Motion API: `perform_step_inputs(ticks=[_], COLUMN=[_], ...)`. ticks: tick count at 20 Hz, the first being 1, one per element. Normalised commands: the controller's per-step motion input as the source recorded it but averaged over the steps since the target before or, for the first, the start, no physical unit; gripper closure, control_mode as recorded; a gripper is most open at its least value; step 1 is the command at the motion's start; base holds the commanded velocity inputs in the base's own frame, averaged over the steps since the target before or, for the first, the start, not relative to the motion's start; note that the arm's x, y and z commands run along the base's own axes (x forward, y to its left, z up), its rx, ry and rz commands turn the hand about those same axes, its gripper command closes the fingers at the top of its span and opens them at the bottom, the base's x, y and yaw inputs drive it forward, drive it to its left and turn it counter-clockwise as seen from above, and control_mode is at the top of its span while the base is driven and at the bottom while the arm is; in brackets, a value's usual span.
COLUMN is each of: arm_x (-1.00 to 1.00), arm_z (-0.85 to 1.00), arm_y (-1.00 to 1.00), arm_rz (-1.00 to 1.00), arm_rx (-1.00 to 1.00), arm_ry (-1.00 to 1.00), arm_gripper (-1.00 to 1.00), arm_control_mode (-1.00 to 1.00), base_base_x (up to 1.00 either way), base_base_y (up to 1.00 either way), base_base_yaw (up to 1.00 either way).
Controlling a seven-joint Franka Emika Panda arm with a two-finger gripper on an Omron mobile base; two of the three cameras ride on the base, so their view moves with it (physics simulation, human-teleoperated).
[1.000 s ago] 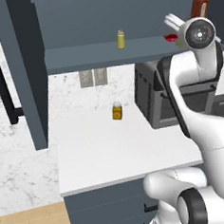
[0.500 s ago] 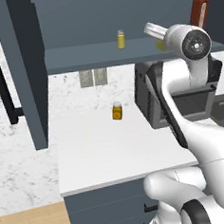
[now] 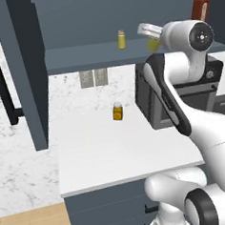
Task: Put the shaker and condiment bottle from the counter next to their counterparts in the cabinet.
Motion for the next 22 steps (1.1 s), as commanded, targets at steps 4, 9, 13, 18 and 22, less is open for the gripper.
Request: perform_step_inputs(ticks=[4,9,13,18,22], arm_x=[0.32,0.12,0.06,0.01,0.01], arm_z=[0.00,0.00,0.00,0.00,0.00], arm_y=[0.36,0.14,0.10,0.13,0.15], arm_rz=[0.07,0.03,0.01,0.00,0.01], arm_rx=[-0.13,-0.11,-0.10,-0.09,-0.07], arm_ry=[0.14,0.06,0.04,0.07,0.10], arm_gripper=[1.00,1.00,1.00,1.00,1.00], arm_control_mode=[-1.00,-1.00,-1.00,-1.00,-1.00], base_base_x=[0.00,0.00,0.00,0.00,0.00], base_base_y=[0.00,0.00,0.00,0.00,0.00], base_base_yaw=[0.00,0.00,0.00,0.00,0.00])
